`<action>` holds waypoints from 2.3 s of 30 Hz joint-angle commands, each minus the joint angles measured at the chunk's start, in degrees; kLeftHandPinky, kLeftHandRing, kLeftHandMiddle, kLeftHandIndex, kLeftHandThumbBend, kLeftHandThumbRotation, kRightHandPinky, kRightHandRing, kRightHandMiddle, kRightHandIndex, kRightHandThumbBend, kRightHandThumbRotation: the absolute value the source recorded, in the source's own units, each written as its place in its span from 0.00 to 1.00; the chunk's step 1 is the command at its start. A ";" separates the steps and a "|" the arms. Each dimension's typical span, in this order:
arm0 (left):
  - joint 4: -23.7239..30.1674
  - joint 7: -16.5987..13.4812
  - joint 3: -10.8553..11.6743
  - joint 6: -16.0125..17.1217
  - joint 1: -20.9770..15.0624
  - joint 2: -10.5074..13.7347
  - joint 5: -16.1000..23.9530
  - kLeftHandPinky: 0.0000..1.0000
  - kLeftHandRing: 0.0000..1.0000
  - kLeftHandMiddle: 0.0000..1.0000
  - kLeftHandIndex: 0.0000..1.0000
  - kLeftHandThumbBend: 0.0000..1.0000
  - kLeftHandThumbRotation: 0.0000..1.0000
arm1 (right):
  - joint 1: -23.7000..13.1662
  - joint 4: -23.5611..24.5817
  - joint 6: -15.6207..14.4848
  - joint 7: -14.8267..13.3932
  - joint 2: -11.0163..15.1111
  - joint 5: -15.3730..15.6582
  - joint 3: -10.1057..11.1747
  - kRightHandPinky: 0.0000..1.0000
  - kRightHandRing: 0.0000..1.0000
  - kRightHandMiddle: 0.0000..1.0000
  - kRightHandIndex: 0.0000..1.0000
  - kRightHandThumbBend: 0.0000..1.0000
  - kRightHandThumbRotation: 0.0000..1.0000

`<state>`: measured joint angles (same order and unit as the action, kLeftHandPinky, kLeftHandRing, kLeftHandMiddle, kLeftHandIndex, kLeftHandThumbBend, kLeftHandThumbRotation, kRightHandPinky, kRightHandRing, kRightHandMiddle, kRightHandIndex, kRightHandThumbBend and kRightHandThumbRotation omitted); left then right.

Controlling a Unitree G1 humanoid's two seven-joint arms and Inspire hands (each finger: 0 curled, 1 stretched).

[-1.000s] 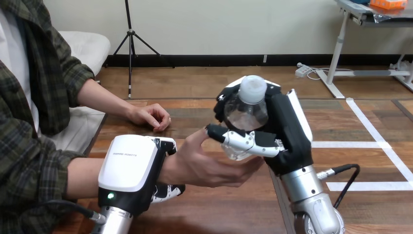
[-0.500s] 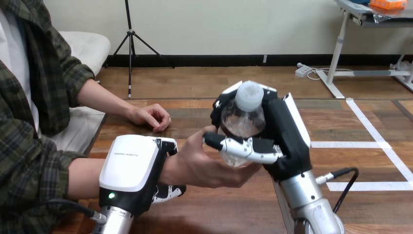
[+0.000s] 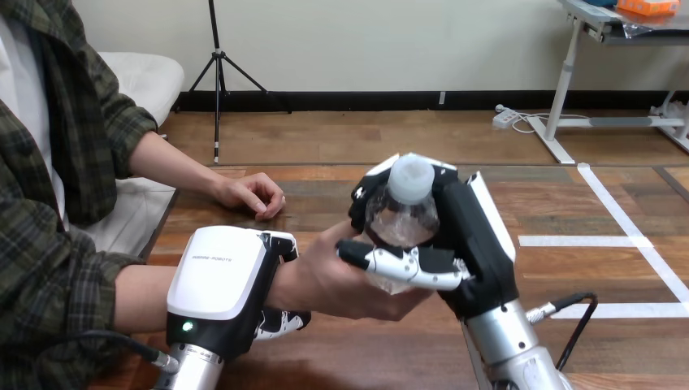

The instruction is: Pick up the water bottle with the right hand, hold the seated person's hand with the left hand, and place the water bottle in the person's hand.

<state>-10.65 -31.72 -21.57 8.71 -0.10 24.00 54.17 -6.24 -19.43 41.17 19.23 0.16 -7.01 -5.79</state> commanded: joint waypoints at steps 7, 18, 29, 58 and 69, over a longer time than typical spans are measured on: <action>2.32 0.03 1.21 0.77 -1.72 -0.54 -1.42 0.23 0.25 0.29 0.30 0.86 0.00 | -0.81 5.75 1.04 1.76 -0.33 -1.98 -1.26 0.33 0.39 0.43 0.46 0.69 0.00; 2.11 -0.14 1.11 0.83 -1.73 -0.41 -1.23 0.22 0.25 0.29 0.30 0.84 0.00 | 0.28 6.43 0.76 2.95 -0.23 -2.17 -1.94 0.32 0.38 0.42 0.46 0.70 0.00; 1.57 -0.78 1.18 0.96 -1.93 -0.59 -1.15 0.22 0.25 0.29 0.30 0.84 0.00 | 0.88 6.39 0.92 3.88 0.23 -1.60 -2.68 0.31 0.36 0.41 0.46 0.71 0.00; 1.34 -1.08 1.35 1.29 -1.63 -0.82 -1.46 0.22 0.25 0.29 0.30 0.83 0.00 | 1.53 5.65 -0.13 5.81 0.64 -0.93 -4.02 0.31 0.36 0.41 0.46 0.74 0.00; 1.12 -1.57 1.32 1.30 -1.60 -0.85 -1.32 0.22 0.24 0.29 0.29 0.83 0.00 | 1.54 5.11 -0.42 6.45 0.68 -0.94 -4.04 0.31 0.36 0.41 0.45 0.74 0.00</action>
<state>-10.65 -32.17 -21.57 9.47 0.11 23.64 53.82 -3.16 -15.83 40.79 25.34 0.47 -8.06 -9.41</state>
